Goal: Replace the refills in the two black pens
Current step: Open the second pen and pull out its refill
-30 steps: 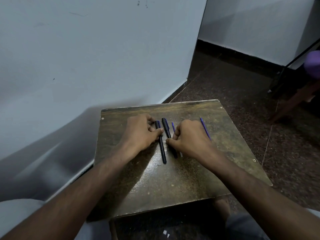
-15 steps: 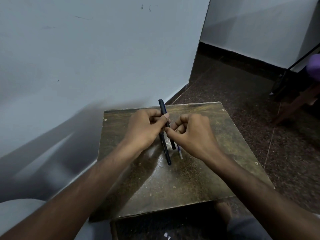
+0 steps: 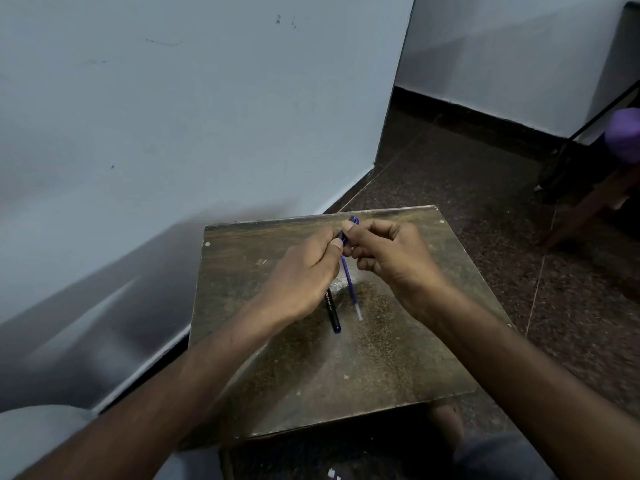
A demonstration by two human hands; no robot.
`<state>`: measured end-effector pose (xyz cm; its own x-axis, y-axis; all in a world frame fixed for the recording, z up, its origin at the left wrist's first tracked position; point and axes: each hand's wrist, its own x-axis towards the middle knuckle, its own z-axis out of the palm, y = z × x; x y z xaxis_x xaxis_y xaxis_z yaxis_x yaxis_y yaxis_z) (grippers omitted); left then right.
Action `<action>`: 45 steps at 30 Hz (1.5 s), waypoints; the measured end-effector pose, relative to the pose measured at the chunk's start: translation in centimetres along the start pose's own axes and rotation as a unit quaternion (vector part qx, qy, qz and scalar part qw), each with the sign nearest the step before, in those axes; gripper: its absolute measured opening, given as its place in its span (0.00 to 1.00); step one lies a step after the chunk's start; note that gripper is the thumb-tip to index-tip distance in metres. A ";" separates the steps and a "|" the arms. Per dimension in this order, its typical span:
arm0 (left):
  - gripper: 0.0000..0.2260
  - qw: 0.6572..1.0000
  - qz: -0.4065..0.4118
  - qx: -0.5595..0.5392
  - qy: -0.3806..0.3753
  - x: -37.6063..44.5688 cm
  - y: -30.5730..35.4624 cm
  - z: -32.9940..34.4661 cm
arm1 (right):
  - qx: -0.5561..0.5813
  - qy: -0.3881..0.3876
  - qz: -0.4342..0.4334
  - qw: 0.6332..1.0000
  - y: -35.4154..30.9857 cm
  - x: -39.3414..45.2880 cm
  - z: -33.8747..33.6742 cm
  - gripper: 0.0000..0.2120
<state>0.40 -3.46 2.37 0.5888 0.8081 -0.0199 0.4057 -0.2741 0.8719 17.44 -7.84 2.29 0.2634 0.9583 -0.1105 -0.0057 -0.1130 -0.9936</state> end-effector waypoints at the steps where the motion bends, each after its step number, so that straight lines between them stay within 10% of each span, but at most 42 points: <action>1: 0.12 1.000 0.009 0.028 0.001 -0.1 0.3 -0.1 | 0.005 -0.001 0.002 1.000 0.0 0.1 0.0 0.10; 15: 0.15 0.993 0.025 0.080 0.080 0.0 0.7 -1.0 | 0.054 0.010 0.004 0.999 -0.4 1.3 1.2 0.06; 20: 0.19 0.988 -0.081 0.019 0.132 0.5 -1.4 -2.2 | 0.151 0.066 -0.008 0.986 -0.8 2.3 2.1 0.05; 23: 0.17 0.979 -0.123 -0.040 0.156 0.9 -2.9 -3.5 | -0.064 0.081 -0.051 0.993 -0.3 2.9 2.0 0.05; 27: 0.12 0.957 -0.120 -0.185 0.191 1.5 -3.3 -4.6 | -0.386 0.043 -0.136 0.911 0.7 2.9 3.2 0.14; 45: 0.08 0.955 -0.103 -0.196 0.199 1.6 -3.1 -5.0 | -0.470 0.010 -0.156 0.869 0.8 2.1 5.7 0.11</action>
<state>-3.40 1.32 2.05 0.1802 0.9793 -0.0922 0.1453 0.0662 0.9872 12.48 -4.41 1.14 0.1276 0.9771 0.1704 0.8569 -0.0221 -0.5150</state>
